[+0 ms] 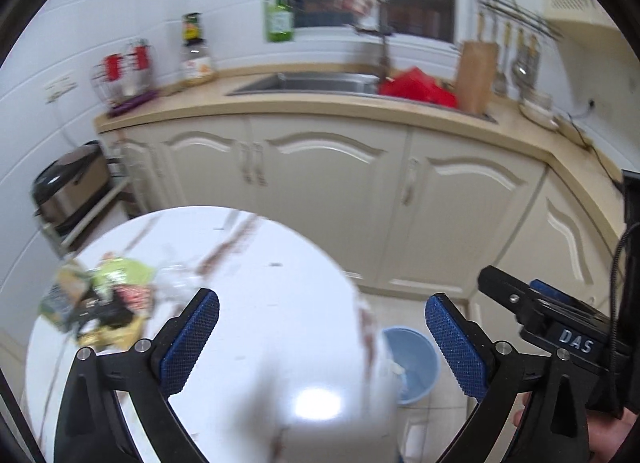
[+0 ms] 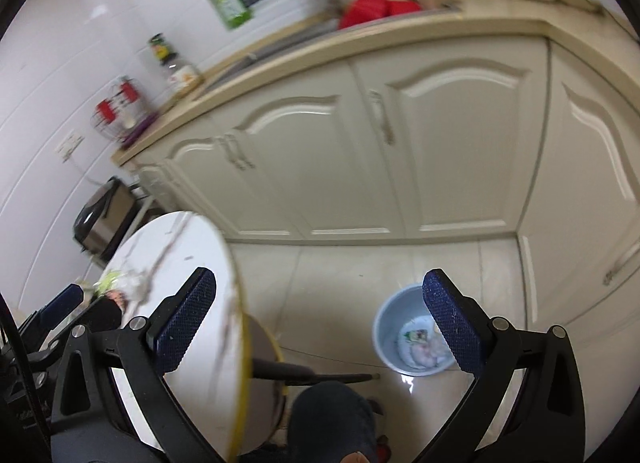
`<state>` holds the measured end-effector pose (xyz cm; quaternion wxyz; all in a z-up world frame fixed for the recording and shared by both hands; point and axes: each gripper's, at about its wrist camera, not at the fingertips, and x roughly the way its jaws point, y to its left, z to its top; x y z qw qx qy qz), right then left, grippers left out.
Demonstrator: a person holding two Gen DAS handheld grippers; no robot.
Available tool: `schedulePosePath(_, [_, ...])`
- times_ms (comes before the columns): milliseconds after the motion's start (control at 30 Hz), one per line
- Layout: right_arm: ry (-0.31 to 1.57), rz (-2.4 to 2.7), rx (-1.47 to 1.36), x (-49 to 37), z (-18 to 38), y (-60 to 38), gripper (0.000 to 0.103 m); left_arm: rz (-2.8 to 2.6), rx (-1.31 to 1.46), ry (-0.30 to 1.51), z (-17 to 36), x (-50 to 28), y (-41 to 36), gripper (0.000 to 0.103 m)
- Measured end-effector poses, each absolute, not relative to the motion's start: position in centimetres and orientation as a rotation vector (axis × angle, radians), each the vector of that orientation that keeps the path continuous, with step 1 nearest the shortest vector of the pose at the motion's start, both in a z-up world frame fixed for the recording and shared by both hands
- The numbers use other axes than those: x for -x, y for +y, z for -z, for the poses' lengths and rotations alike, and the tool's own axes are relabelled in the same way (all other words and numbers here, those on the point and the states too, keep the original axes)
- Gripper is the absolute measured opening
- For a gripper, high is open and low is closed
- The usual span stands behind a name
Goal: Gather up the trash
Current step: 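Return both tools to the table above the remaining trash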
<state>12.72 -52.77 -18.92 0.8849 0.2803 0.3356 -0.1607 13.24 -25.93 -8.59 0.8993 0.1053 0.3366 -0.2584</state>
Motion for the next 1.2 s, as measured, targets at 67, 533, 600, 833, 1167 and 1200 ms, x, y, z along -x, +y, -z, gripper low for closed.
schedulePosePath(67, [0.688, 0.305, -0.559, -13.4, 17.8, -50.8, 0.103, 0.488, -0.205, 0.683, 8.0, -12.1, -23.7, 0.102])
schedulePosePath(533, [0.661, 0.124, -0.404, -17.0, 13.7, -38.7, 0.103, 0.259, -0.096, 0.609, 5.1, -6.8, -10.2, 0.102])
schedulePosePath(600, [0.660, 0.100, -0.380, -17.4, 13.5, -37.0, 0.103, 0.228, -0.066, 0.603, 4.9, -6.2, -8.4, 0.102])
schedulePosePath(833, [0.638, 0.021, -0.304, -19.1, 12.7, -32.0, 0.103, 0.149, -0.024, 0.585, 4.4, -5.3, -3.8, 0.102])
schedulePosePath(1167, [0.622, -0.022, -0.152, -21.5, 12.6, -26.4, 0.103, 0.053, -0.001, 0.577, 5.7, -5.2, -0.7, 0.102])
schedulePosePath(1200, [0.631, -0.022, -0.144, -21.8, 12.7, -26.3, 0.103, 0.052, -0.005, 0.574, 5.8, -5.3, -0.7, 0.102])
